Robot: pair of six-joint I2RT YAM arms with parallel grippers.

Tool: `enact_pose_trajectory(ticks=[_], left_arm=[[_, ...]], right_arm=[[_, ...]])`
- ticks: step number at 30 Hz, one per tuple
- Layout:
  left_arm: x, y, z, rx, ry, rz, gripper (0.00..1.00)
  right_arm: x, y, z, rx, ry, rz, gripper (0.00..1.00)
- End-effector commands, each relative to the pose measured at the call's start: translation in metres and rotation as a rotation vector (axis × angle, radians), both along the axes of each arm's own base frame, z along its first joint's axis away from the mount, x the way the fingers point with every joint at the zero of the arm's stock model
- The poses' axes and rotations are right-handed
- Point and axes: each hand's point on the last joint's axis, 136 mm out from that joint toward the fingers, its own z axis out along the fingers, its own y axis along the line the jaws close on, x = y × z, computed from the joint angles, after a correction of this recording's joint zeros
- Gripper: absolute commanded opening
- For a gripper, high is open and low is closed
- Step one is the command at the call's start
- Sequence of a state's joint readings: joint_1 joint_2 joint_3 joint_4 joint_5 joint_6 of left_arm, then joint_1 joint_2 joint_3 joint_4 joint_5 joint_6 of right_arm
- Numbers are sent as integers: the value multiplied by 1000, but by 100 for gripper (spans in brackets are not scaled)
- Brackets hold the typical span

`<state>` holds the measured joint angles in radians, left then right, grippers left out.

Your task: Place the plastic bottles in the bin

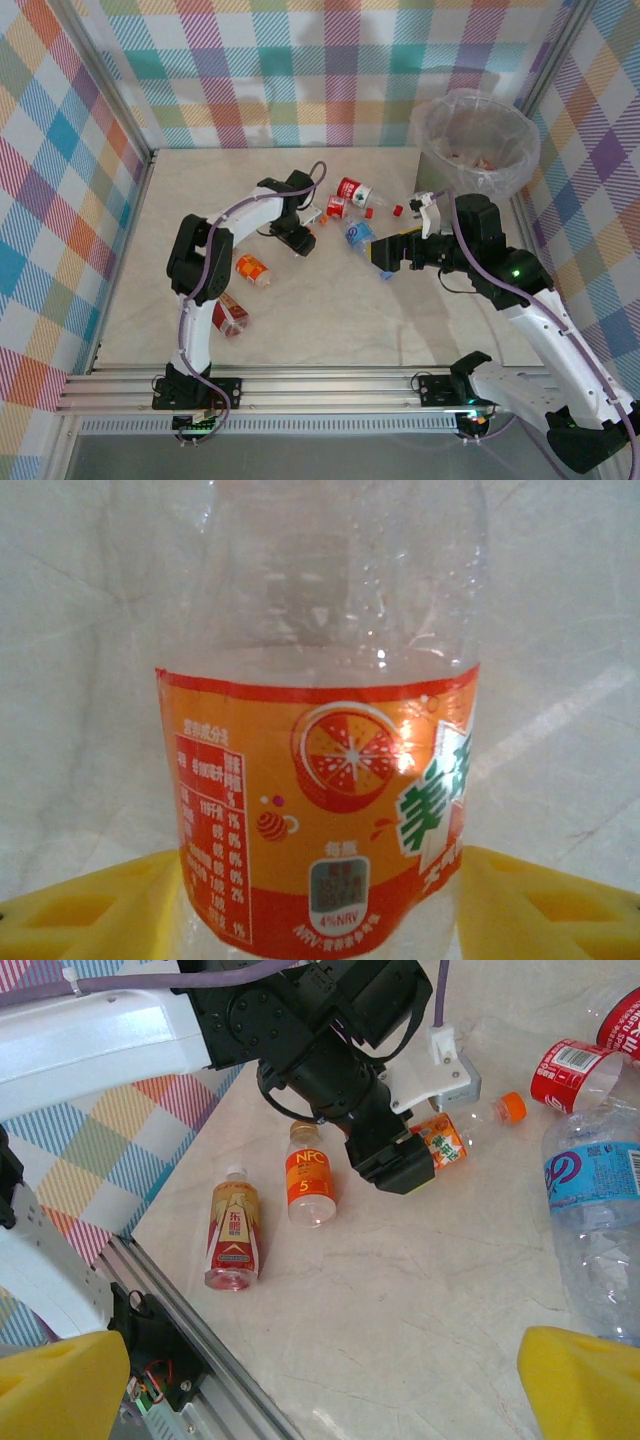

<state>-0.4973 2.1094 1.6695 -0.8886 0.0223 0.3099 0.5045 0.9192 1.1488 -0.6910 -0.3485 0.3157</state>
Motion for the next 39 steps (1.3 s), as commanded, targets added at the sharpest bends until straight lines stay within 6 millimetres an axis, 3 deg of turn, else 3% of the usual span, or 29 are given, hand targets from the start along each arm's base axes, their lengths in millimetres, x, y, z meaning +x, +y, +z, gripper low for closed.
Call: enact_pose_trajectory(ticks=[1, 6, 11, 16, 24, 28, 39], left_arm=[[-18, -3, 17, -47, 27, 27, 64], [-29, -11, 47, -159, 1, 90, 58], [-44, -30, 90, -384, -36, 155, 54], [-62, -60, 148, -717, -79, 191, 50], [-99, -95, 201, -1040, -112, 163, 49], [-118, -110, 221, -1123, -98, 109, 49], [-145, -133, 236, -1193, -51, 7, 49]], right_arm=[[1, -1, -1, 8, 2, -19, 100], [8, -2, -7, 24, 39, -68, 100], [25, -5, -17, 69, 111, -189, 99], [33, 15, -14, 189, 165, -159, 99], [49, 41, -8, 315, 222, -105, 97], [55, 49, -9, 341, 242, -89, 94], [66, 55, -18, 342, 269, -100, 83]])
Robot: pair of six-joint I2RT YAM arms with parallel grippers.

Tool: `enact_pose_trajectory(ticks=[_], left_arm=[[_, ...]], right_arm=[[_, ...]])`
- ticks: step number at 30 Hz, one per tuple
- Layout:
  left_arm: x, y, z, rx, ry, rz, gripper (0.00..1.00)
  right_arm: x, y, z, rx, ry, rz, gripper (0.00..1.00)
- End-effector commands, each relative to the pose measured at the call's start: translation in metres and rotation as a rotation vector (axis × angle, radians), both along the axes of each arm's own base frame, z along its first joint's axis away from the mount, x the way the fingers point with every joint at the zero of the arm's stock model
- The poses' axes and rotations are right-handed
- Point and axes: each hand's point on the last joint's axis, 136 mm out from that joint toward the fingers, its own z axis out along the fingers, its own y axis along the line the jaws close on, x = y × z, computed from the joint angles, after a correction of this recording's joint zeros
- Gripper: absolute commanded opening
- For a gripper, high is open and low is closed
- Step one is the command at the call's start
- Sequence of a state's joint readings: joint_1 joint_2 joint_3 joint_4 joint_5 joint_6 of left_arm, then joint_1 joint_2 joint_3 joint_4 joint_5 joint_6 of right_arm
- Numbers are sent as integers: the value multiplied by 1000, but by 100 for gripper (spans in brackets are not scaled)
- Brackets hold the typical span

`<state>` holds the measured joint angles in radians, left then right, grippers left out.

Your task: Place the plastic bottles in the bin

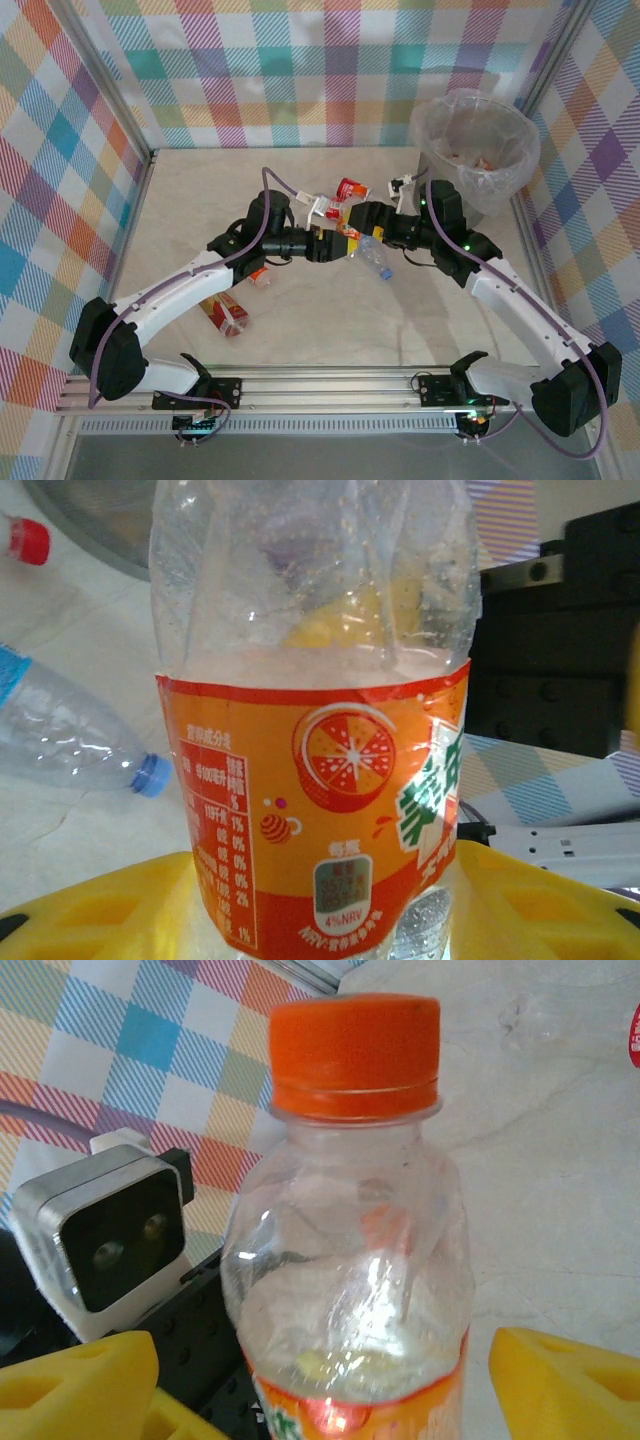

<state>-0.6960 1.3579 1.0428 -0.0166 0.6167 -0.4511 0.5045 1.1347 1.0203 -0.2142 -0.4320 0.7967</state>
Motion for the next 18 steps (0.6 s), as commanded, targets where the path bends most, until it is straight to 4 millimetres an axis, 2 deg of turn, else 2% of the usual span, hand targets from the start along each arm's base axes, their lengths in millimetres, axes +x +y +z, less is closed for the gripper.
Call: enact_pose_trajectory(ticks=[1, 11, 17, 18], left_arm=[[-13, -8, 18, -59, -34, -53, 49], [-18, -12, 15, -51, -34, -75, 50], [-18, -12, 16, -49, -40, -70, 54], [-17, -11, 17, -49, -42, -66, 58]], right_arm=[[0, 4, 5, 27, -20, 17, 82], [-1, 2, 4, 14, -18, 10, 65], [-2, 1, 9, 14, -31, 10, 56], [-3, 0, 10, 13, -32, 9, 55]])
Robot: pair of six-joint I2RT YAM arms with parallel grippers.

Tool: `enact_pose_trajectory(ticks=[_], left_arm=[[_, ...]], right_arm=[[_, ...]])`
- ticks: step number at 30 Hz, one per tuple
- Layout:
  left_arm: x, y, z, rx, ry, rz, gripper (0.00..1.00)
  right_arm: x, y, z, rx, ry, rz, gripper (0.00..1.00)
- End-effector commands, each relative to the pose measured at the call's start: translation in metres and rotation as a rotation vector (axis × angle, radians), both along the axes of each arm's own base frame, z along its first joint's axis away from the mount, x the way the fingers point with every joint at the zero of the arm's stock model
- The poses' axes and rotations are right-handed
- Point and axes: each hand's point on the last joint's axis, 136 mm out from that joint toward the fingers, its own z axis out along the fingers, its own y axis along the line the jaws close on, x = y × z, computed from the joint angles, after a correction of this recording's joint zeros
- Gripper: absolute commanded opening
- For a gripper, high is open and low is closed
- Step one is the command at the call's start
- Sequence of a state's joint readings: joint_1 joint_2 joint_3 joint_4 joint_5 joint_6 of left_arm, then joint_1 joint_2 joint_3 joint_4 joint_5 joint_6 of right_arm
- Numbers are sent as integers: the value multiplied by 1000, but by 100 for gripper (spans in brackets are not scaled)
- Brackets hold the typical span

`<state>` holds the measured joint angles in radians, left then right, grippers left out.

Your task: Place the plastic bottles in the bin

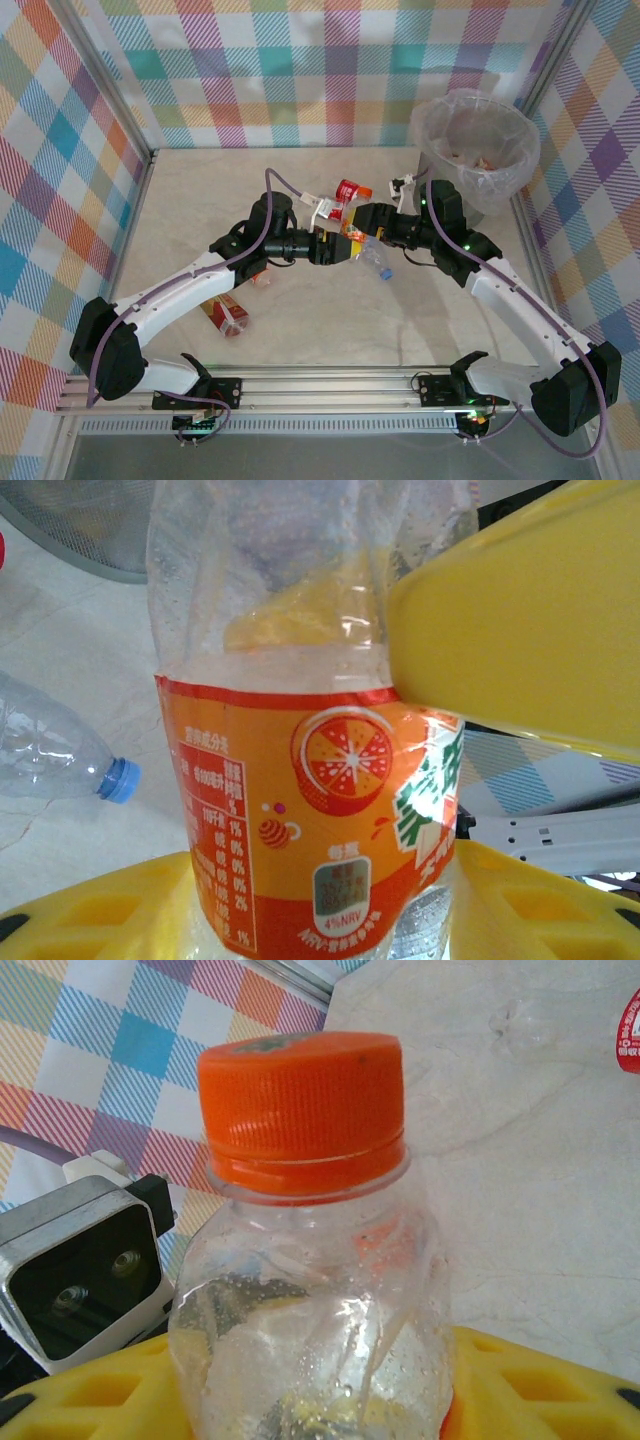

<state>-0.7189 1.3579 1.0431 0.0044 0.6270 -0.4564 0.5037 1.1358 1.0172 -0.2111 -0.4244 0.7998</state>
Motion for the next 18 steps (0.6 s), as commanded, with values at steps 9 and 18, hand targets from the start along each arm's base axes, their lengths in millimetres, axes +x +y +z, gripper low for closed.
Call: enact_pose_trajectory(ticks=[9, 18], left_arm=[[-13, 18, 37, 14, -192, 16, 100], [-42, 54, 70, 106, -381, -9, 100]], right_arm=[[-6, -23, 34, -93, -127, -65, 54], [3, -71, 77, -306, -296, -229, 54]])
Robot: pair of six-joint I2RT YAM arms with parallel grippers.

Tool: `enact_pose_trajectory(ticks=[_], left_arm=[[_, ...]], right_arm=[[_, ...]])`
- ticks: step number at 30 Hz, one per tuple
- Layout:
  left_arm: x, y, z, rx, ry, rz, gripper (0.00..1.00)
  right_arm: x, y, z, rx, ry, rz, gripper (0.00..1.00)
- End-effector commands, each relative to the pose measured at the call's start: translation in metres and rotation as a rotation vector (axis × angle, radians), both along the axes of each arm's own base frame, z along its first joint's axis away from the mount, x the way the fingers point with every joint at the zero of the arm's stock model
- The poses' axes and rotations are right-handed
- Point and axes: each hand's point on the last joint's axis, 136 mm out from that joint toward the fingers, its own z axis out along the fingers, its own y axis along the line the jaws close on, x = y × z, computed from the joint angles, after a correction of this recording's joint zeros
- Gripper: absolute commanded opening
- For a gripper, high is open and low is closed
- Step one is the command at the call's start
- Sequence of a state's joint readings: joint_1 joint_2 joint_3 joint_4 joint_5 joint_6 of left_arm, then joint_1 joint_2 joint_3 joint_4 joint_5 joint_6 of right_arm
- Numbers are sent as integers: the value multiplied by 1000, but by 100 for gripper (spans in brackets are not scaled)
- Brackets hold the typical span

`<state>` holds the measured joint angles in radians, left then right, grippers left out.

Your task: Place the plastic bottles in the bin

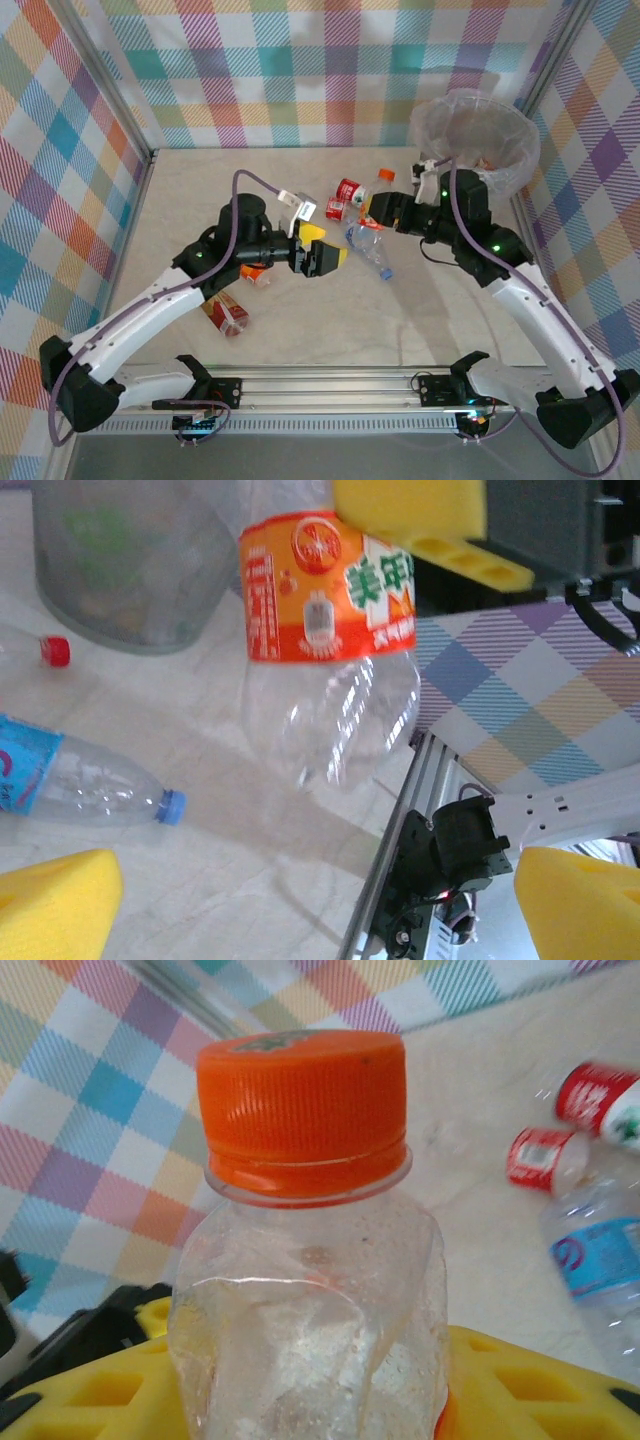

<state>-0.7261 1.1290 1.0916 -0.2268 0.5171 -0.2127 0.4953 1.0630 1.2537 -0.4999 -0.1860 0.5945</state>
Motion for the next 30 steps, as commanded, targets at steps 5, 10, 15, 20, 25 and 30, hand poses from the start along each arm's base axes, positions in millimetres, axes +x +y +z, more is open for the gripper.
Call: enact_pose_trajectory(ticks=[5, 10, 15, 20, 25, 30], left_arm=[[-28, 37, 24, 124, -220, -13, 100], [-31, 65, 26, 180, -339, 64, 100], [-35, 79, 31, 129, -468, 119, 100], [-37, 83, 24, 125, -504, 128, 100], [-34, 80, 10, 153, -508, 113, 100], [-23, 81, -9, 182, -496, 152, 100]], right_arm=[[14, -56, 40, -262, -189, -201, 55], [31, -84, 64, -415, -290, -324, 55], [55, -112, 89, -565, -363, -460, 55], [88, -136, 101, -648, -369, -539, 55], [126, -166, 100, -700, -328, -607, 54], [162, -188, 88, -678, -247, -622, 54]])
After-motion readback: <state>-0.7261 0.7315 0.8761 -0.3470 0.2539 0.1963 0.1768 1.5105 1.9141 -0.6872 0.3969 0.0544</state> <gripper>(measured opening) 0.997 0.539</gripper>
